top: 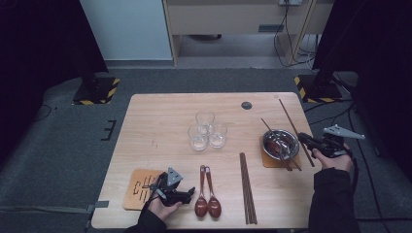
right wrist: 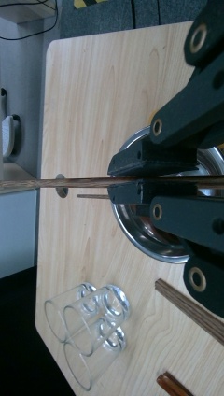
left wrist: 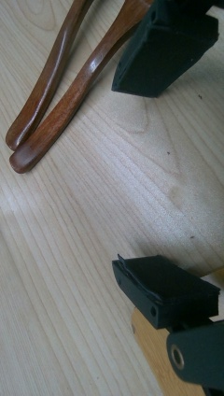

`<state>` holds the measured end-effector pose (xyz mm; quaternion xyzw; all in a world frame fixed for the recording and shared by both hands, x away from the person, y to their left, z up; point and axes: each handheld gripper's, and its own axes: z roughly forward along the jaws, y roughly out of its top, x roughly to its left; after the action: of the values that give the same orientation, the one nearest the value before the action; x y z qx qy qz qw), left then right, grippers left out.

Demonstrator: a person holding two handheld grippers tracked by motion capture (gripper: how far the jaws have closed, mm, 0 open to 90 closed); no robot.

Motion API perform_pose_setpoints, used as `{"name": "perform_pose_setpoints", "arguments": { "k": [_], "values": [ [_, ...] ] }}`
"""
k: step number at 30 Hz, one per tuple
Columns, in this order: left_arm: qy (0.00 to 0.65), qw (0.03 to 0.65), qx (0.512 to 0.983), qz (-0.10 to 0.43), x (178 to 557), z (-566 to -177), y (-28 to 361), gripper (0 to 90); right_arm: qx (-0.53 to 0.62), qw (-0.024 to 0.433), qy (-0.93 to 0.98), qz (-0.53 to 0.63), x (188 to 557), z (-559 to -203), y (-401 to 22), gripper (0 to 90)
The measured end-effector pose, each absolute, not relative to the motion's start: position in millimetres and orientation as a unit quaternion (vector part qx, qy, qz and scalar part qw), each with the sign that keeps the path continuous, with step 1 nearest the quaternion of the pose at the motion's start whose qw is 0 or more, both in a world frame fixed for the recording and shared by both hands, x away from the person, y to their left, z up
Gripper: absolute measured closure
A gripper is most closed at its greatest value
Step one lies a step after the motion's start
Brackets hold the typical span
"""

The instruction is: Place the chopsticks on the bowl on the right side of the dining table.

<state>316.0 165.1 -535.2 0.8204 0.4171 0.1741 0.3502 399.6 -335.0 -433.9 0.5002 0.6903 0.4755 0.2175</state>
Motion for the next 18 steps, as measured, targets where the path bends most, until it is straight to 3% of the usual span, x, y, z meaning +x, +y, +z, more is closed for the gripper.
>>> {"name": "perform_pose_setpoints", "arguments": {
  "k": [18],
  "values": [
    [0.417, 0.35, 0.821, 0.174, 316.0, -535.2, 165.2, 11.7, 0.507, 0.199, 0.709, 0.447, 420.1, -466.9, -329.5, 85.2]
  ]
}}
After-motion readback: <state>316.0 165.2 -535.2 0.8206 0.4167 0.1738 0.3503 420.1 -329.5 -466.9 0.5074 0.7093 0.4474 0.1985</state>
